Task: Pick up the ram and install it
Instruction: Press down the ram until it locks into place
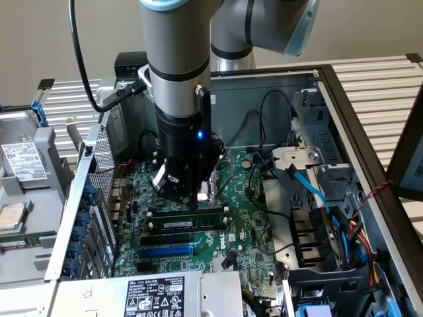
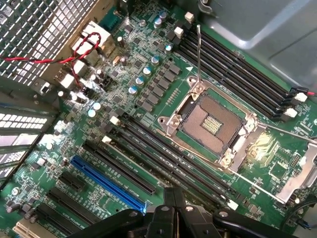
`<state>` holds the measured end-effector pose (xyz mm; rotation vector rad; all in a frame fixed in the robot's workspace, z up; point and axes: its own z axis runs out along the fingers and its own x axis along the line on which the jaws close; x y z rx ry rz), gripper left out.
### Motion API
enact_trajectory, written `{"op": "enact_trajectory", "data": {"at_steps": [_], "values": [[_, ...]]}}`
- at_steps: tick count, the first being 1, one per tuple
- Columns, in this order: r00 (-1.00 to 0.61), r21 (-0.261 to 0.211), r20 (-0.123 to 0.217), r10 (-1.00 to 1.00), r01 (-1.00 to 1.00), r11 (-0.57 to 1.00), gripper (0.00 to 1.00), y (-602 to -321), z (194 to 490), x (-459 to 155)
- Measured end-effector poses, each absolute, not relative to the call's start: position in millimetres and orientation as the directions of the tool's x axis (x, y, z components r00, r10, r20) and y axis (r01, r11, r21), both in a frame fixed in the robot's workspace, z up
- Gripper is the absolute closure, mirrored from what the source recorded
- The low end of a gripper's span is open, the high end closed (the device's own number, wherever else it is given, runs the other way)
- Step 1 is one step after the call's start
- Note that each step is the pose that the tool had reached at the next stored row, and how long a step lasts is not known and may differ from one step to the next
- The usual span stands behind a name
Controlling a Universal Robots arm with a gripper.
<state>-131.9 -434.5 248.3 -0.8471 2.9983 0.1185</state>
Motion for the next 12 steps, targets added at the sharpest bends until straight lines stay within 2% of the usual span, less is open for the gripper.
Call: {"op": "enact_trajectory", "data": {"at_steps": [12], "values": [[-0.915,0.078,-0.022,-0.403,-0.404,0.912,0.89,-434.5,248.3,-131.9]]}}
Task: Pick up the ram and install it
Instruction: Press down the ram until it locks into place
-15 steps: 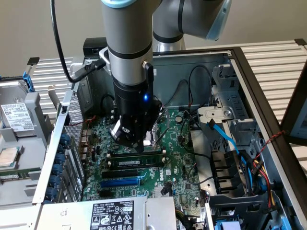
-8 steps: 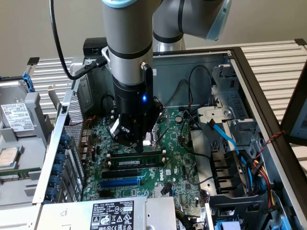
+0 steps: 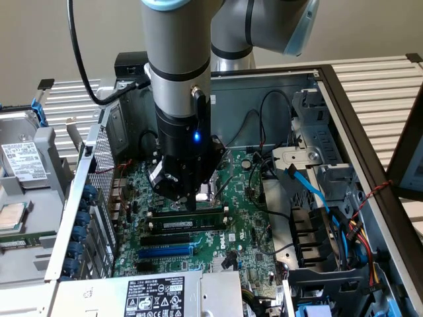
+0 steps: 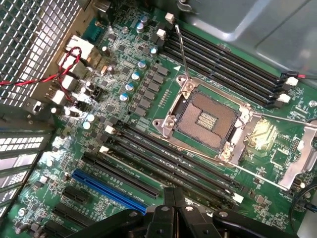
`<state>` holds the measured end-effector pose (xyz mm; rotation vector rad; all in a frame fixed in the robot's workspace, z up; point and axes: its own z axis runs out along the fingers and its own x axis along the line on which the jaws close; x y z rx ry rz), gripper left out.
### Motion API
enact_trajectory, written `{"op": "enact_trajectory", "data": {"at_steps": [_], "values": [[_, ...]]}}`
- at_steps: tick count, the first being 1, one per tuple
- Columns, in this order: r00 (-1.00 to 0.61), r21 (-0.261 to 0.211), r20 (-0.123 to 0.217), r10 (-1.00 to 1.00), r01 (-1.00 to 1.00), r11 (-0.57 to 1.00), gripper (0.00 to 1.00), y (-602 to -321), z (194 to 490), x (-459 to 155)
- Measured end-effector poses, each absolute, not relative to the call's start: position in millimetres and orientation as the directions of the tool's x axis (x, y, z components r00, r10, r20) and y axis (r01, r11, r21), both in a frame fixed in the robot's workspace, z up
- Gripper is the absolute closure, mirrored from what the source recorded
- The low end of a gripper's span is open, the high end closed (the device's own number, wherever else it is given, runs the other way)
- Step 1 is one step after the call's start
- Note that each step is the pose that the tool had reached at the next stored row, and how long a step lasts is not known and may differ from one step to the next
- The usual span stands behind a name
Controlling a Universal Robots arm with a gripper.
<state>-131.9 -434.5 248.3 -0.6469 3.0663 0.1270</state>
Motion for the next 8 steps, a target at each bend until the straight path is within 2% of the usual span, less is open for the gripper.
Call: {"op": "enact_trajectory", "data": {"at_steps": [8], "values": [[-0.947,0.084,-0.007,-0.32,-0.319,0.944,0.89,-434.5,248.3,-131.9]]}}
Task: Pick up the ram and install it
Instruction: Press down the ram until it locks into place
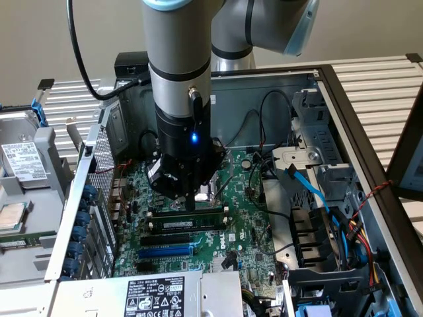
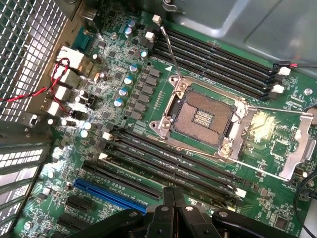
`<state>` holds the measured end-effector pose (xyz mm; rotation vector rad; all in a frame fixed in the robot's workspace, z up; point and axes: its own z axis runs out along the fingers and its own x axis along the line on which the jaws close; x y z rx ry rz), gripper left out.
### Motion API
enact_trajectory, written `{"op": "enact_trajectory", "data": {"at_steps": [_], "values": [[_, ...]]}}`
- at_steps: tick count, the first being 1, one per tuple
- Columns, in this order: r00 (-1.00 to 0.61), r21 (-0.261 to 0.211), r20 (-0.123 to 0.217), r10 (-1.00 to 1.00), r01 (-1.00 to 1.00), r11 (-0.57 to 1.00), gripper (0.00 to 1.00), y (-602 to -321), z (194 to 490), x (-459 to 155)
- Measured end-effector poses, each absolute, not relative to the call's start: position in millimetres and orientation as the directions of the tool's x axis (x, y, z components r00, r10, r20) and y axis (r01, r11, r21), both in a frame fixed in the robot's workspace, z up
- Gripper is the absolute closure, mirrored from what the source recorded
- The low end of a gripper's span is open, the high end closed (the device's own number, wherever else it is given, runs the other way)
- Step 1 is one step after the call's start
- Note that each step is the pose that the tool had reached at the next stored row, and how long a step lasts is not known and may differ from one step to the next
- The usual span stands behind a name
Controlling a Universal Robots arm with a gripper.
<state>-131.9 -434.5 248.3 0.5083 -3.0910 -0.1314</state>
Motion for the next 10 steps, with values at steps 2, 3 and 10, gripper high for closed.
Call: {"op": "enact_trajectory", "data": {"at_steps": [2,3,10], "values": [[-0.955,0.085,-0.004,-0.298,-0.297,0.951,0.89,-434.5,248.3,-131.9],[-0.958,0.085,-0.002,-0.286,-0.286,0.955,0.89,-434.5,248.3,-131.9],[-0.978,0.088,0.009,-0.207,-0.206,0.975,0.89,-434.5,248.3,-131.9]]}}
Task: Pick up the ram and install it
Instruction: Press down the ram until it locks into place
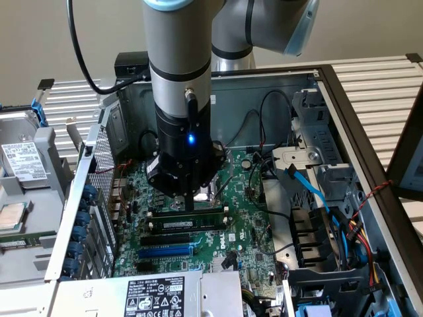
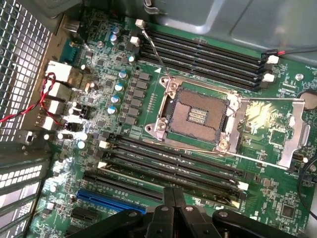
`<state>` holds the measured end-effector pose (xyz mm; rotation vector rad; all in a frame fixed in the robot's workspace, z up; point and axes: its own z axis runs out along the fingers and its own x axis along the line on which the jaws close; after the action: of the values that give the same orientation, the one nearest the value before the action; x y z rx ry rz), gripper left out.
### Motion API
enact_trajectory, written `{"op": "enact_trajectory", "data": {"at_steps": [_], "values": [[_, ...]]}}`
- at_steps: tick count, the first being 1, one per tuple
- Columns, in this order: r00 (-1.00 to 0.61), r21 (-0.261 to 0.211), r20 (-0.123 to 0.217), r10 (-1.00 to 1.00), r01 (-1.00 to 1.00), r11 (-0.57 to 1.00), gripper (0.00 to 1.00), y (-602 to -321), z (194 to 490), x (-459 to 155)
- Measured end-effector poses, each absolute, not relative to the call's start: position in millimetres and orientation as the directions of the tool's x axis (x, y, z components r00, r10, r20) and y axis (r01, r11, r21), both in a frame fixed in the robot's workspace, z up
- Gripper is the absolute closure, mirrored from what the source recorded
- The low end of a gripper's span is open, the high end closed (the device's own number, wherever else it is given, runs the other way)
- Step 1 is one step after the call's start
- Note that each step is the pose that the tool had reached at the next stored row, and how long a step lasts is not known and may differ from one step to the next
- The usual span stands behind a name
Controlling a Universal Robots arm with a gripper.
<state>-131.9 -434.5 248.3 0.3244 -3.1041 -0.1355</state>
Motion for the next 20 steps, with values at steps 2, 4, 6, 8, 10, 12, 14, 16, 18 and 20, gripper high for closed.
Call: {"op": "enact_trajectory", "data": {"at_steps": [2,4,6,8,10,12,14,16,18,20], "values": [[-0.983,0.089,0.01,-0.182,-0.181,0.98,0.89,-434.5,248.3,-131.9],[-0.988,0.089,0.012,-0.157,-0.155,0.984,0.89,-434.5,248.3,-131.9],[-0.991,0.089,0.014,-0.131,-0.13,0.988,0.89,-434.5,248.3,-131.9],[-0.994,0.089,0.015,-0.106,-0.104,0.991,0.89,-434.5,248.3,-131.9],[-0.997,0.089,0.016,-0.079,-0.077,0.993,0.89,-434.5,248.3,-131.9],[-0.999,0.089,0.017,-0.052,-0.05,0.995,0.89,-434.5,248.3,-131.9],[-1.0,0.089,0.018,-0.024,-0.022,0.996,0.89,-434.5,248.3,-131.9],[-1.0,0.089,0.018,0.004,0.005,0.996,0.89,-434.5,248.3,-131.9],[-0.999,0.089,0.019,0.029,0.031,0.996,0.89,-434.5,248.3,-131.9],[-0.999,0.089,0.019,0.03,0.031,0.996,0.89,-434.5,248.3,-131.9]]}}
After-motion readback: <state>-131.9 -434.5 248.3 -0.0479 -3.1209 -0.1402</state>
